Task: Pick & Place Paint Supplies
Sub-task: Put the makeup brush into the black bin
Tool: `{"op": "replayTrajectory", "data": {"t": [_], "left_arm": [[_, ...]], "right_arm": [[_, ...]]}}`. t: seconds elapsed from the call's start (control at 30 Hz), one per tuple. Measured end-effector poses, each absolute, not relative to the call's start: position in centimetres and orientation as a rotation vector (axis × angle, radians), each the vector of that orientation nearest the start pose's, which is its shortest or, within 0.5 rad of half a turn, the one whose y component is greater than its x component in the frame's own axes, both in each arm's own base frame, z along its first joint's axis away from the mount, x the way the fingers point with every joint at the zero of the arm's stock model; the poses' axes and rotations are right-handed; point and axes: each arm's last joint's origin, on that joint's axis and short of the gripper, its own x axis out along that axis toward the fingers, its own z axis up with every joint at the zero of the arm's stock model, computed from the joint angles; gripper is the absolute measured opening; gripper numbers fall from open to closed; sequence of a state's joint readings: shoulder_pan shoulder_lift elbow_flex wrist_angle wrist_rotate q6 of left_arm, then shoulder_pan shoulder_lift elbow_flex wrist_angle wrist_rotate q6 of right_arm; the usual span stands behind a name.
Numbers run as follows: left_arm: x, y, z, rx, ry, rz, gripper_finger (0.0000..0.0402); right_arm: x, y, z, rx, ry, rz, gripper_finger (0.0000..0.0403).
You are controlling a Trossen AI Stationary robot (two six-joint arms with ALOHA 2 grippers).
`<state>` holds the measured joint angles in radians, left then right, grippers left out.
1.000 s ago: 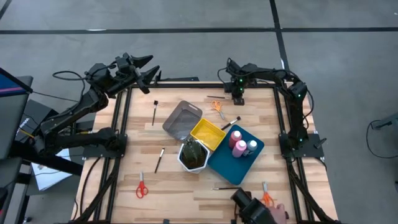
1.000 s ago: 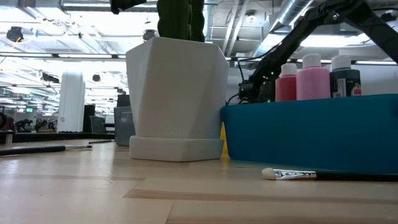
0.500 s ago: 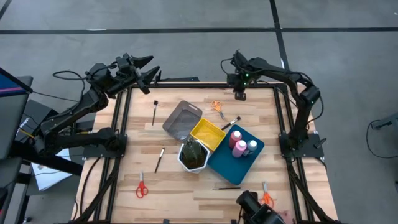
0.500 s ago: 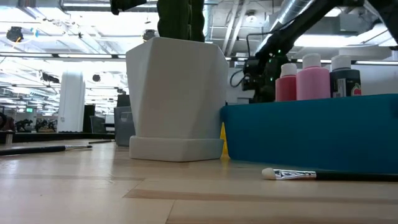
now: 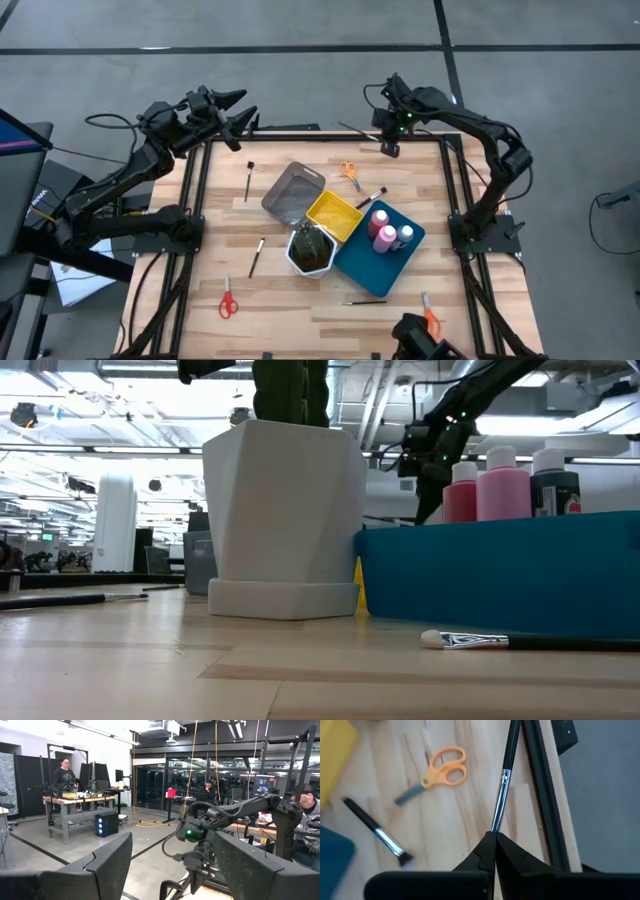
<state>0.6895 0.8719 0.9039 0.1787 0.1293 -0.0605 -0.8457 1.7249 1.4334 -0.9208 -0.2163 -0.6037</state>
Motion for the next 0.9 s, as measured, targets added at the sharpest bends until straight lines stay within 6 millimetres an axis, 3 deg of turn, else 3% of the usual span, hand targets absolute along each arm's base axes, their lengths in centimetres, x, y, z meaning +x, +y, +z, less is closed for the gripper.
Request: {"op": "replayTrajectory", "data": {"t": [0.37, 0.63, 0.9], "left_arm": [[14.8, 11.7, 38.9, 0.009, -0.172, 0.554, 0.0273], [14.8, 11.7, 38.8, -0.001, -0.161, 0.554, 0.0273], [14.8, 11.8, 38.5, -0.091, -0.154, 0.571, 0.0273]], "right_arm": [[23.9, -22.6, 29.1, 0.278, 1.052, -0.305, 0.0000], [25.2, -19.8, 29.7, 0.331, 1.064, -0.283, 0.0000], [25.3, -18.4, 30.8, 0.436, 1.013, -0.274, 0.0000]]}}
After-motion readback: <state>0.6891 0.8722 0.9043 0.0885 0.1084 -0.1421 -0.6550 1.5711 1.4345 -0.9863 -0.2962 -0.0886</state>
